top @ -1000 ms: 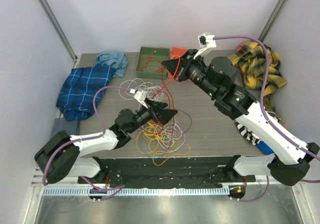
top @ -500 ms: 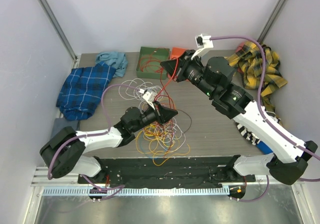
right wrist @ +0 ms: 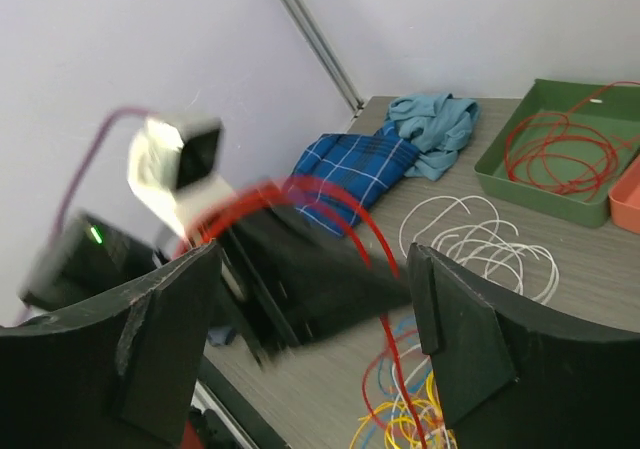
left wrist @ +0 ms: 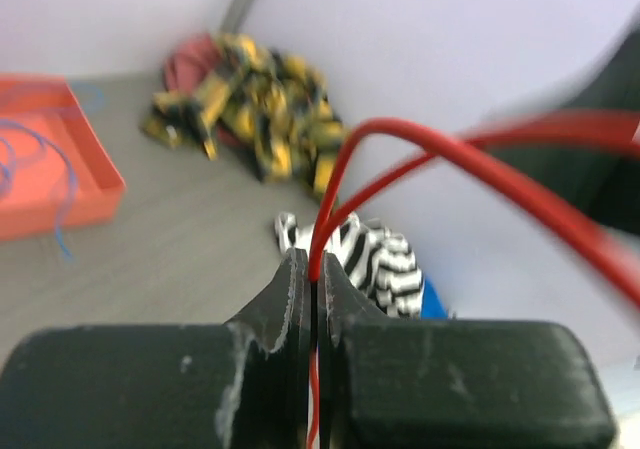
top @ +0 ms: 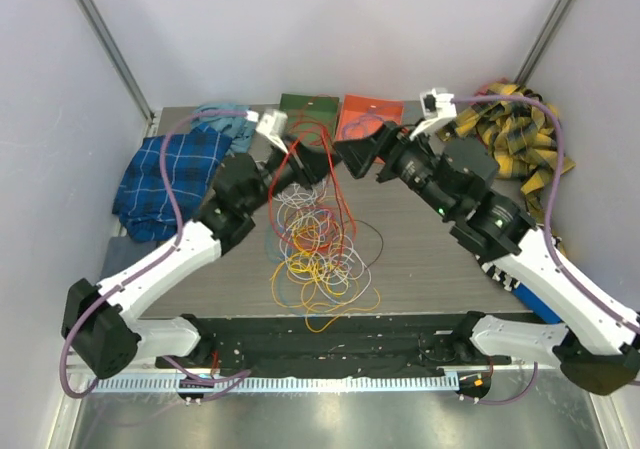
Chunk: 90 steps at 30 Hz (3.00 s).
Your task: Untangle the cables
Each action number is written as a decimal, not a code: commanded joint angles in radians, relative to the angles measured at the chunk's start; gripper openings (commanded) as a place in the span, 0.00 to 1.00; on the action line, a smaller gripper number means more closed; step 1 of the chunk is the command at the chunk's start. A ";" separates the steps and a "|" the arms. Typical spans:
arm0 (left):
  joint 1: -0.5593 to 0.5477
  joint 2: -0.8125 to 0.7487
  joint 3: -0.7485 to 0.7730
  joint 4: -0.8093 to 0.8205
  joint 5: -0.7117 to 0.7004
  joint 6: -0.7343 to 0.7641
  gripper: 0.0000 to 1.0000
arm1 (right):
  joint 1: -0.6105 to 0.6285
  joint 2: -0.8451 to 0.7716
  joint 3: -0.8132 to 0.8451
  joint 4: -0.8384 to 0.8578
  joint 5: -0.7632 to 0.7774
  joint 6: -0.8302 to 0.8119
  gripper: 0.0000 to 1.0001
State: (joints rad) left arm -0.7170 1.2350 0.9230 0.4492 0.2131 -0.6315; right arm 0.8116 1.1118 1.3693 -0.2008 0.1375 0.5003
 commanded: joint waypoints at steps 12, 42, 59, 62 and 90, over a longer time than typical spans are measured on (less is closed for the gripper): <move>0.151 0.266 1.011 -0.562 -0.062 0.085 0.00 | 0.000 -0.351 -0.301 -0.074 0.140 0.089 0.88; 0.208 0.385 1.327 -0.529 -0.028 -0.066 0.00 | 0.101 0.063 -0.474 0.161 0.048 -0.048 0.87; 0.188 0.316 1.196 -0.511 0.048 -0.105 0.00 | 0.080 0.607 -0.204 0.325 0.332 -0.180 0.88; 0.189 0.284 1.153 -0.506 0.051 -0.099 0.00 | 0.060 0.674 -0.127 0.304 0.369 -0.164 0.82; 0.189 -0.040 0.318 -0.109 0.048 -0.122 0.00 | 0.043 0.154 0.220 -0.100 0.221 -0.195 0.01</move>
State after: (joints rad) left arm -0.5236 1.1778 1.3190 0.1753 0.1551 -0.6769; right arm 0.8497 1.2209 1.6428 -0.2314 0.4137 0.2687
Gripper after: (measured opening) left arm 0.031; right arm 0.032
